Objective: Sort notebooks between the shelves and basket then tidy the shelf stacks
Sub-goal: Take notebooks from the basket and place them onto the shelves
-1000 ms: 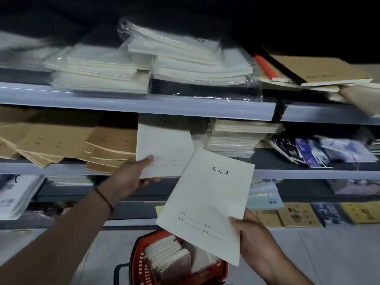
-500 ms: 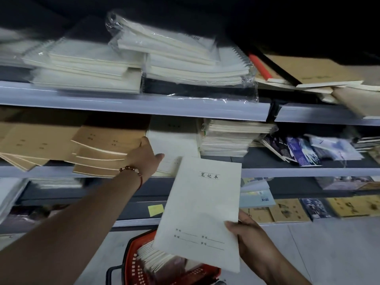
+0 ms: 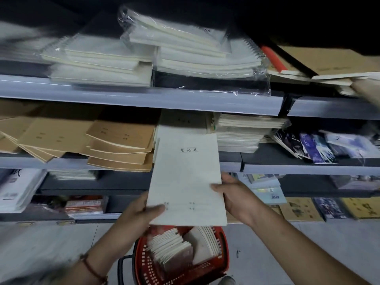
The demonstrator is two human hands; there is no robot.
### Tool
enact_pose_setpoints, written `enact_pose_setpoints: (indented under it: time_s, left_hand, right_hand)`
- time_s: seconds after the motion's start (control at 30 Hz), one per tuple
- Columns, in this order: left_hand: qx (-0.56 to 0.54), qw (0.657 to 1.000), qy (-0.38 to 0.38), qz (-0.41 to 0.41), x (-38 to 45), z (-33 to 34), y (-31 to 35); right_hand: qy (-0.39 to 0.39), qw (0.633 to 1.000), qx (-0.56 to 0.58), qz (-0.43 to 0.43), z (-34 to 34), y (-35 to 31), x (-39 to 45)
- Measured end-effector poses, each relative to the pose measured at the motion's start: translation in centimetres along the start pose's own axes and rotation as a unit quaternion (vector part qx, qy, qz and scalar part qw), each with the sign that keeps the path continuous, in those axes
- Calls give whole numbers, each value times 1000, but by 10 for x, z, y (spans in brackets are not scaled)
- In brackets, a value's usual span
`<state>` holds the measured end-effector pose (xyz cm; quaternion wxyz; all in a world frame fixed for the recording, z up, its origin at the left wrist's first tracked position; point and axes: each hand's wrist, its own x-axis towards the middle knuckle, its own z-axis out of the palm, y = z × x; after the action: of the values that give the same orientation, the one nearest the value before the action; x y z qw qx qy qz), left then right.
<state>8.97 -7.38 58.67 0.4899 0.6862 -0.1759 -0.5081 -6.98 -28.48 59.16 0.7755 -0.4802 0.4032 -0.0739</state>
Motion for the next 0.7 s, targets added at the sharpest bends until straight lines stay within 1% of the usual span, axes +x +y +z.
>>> enact_pose_setpoints:
  time_s: [0.1, 0.23, 0.27, 0.33, 0.4, 0.47, 0.53, 0.57, 0.63, 0.7]
  left_hand:
    - [-24, 998, 45, 39, 24, -1, 13]
    - [-9, 992, 101, 79, 70, -6, 43]
    - [0, 989, 116, 87, 83, -7, 52]
    - [33, 982, 152, 103, 105, -6, 70]
    - [88, 968, 197, 131, 122, -5, 83]
    - [168, 947, 225, 159, 135, -4, 86]
    - [299, 916, 220, 150, 144, -7, 82]
    - [382, 890, 209, 136, 148, -9, 79]
    - [528, 822, 182, 115, 152, -10, 78]
    - [634, 749, 166, 103, 154, -9, 79]
  right_hand:
    - [4, 1000, -25, -7, 9, -22, 22]
    - [18, 997, -75, -2, 19, -43, 43]
    - [32, 995, -95, -9, 22, -46, 47]
    - [86, 985, -144, -37, 27, -50, 57]
    - [145, 962, -217, -84, 30, -52, 71]
    - [188, 918, -326, -122, 28, -52, 81]
    - [184, 879, -428, -104, 28, -49, 88]
    - [165, 855, -486, -80, 29, -46, 90]
    - [130, 809, -571, -43, 30, -39, 94]
    - [121, 783, -608, -45, 28, -36, 96]
